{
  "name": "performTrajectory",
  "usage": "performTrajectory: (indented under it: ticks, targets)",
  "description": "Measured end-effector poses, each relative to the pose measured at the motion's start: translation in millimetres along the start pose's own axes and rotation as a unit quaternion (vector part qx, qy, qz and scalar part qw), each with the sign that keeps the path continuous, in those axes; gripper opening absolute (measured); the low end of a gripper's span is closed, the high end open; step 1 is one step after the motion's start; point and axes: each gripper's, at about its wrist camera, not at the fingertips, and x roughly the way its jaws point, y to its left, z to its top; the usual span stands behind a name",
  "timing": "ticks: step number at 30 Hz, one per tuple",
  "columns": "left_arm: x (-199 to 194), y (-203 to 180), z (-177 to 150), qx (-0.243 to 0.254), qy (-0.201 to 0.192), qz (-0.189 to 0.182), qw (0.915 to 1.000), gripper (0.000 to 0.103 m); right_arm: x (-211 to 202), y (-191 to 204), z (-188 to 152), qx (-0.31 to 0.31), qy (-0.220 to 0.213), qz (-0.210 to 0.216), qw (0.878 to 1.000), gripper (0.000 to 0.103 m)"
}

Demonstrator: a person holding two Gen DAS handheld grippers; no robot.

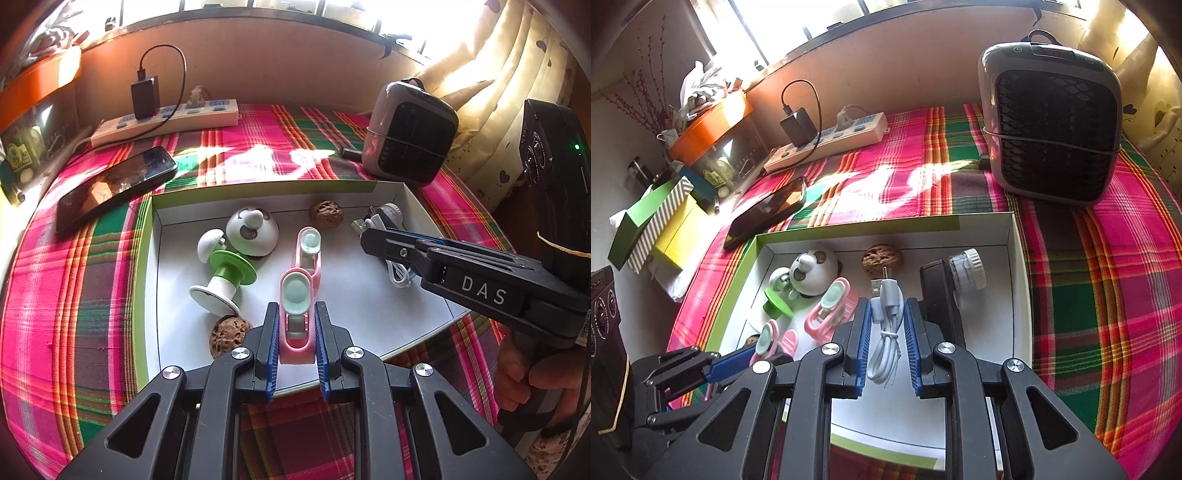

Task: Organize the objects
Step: 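Carry the pink clip and white cable over the box lid with both grippers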

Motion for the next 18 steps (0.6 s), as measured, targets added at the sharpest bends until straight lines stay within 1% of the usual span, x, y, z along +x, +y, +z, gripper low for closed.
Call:
performTrajectory:
  ticks: [10,13,18]
  targets:
    - [10.3,1.5,-2.3,0.001,0.014,0.0,0.9999,0.016,7.6,5.2,-1.1,-0.015,0.002,-0.018,1.0,0.019]
    - [10.3,1.3,-2.4,0.005,0.012,0.007,0.9999,0.016,7.7,9.1,-2.1,-0.028,-0.001,-0.035,0.999,0.019]
    - [11.5,2.3,-1.9,0.001,0.015,0.005,0.9999,0.016,9.8,11.9,-2.3,-0.033,0.003,-0.037,0.999,0.019]
